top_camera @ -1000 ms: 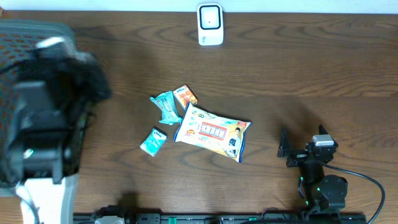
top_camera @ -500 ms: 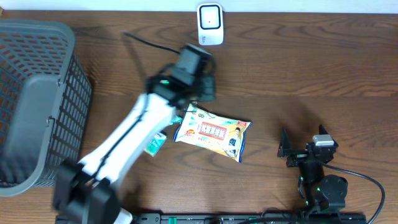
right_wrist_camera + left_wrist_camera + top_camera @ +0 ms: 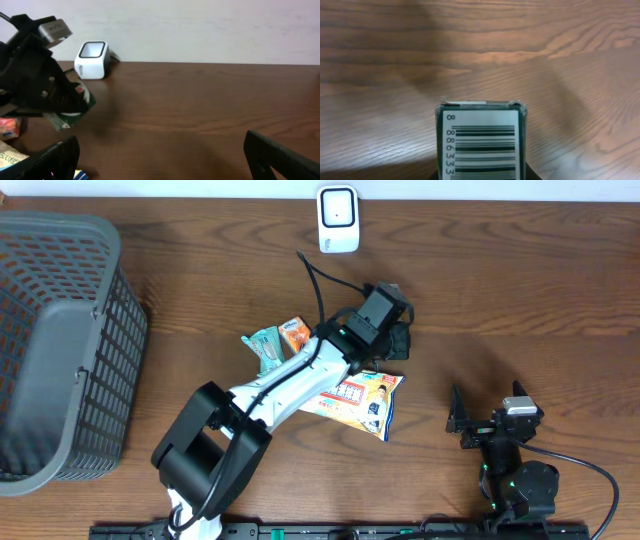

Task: Scan the item barcode

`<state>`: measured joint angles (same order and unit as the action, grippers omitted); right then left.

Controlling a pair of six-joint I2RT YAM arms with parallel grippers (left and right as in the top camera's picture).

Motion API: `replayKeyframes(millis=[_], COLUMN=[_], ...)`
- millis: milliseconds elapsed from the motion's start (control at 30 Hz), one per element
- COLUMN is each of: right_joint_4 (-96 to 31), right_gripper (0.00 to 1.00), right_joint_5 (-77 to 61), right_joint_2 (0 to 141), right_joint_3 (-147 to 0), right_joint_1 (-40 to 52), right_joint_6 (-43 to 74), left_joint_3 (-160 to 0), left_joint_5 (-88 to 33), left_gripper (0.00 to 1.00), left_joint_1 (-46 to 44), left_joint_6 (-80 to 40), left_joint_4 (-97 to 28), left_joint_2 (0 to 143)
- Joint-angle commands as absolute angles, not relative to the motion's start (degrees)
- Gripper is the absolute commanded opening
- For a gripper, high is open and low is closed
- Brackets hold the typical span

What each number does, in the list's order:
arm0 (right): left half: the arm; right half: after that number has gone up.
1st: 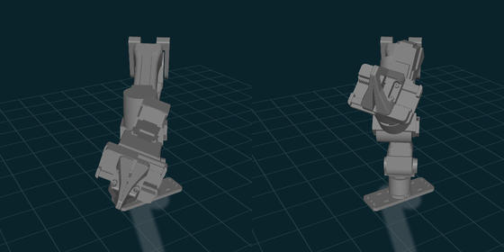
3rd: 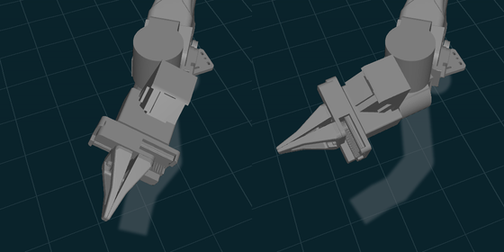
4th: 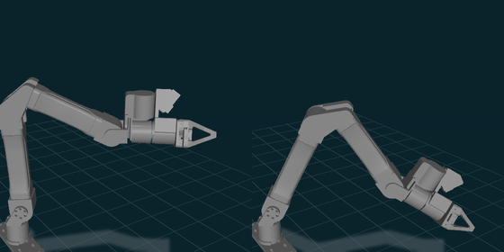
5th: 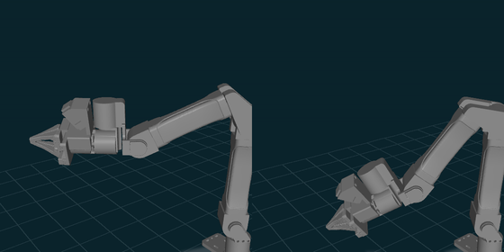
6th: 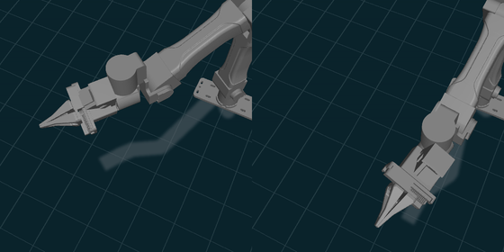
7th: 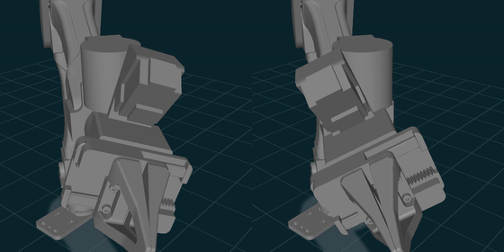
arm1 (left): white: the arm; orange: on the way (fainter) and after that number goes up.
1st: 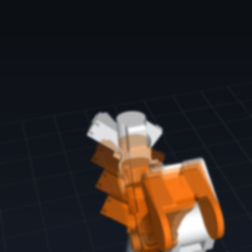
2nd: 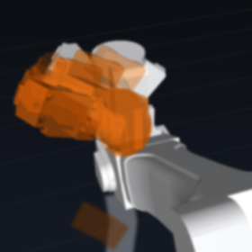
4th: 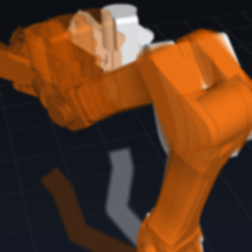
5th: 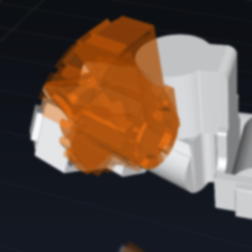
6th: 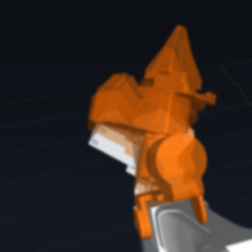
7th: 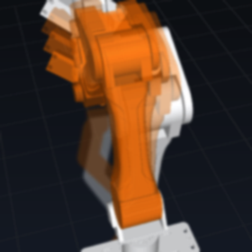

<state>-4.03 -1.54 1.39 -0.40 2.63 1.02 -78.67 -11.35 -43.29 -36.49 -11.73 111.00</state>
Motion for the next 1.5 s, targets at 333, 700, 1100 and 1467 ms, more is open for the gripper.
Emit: replayKeyframes(millis=[333,700,1100,1467], right_joint_4=[-4.3,-4.3,-4.3,-4.3], right_gripper=[0.99,0.99,0.99,0.99], right_joint_5=[-1.5,-1.5,-1.5,-1.5], right_joint_2=[1.3,1.2,1.2,1.3], right_joint_3=[-0.4,-0.4,-0.4,-0.4], right_joint_1=[2.3,2.3,2.3,2.3], right_joint_6=[1.7,1.7,1.7,1.7], left_joint_3=[-79.0,-79.0,-79.0,-79.0], left_joint_5=[-9.9,-8.2,-11.8,-1.9], left_gripper=[0.09,0.16,0.6,0.7], left_joint_1=[-44.1,-44.3,-44.8,-33.0], left_joint_6=[-37.4,-37.9,-28.0,-17.6], left_joint_4=[-7.5,-3.2,-2.4,-31.8], left_joint_2=[111.3,116.7,115.0,86.7])
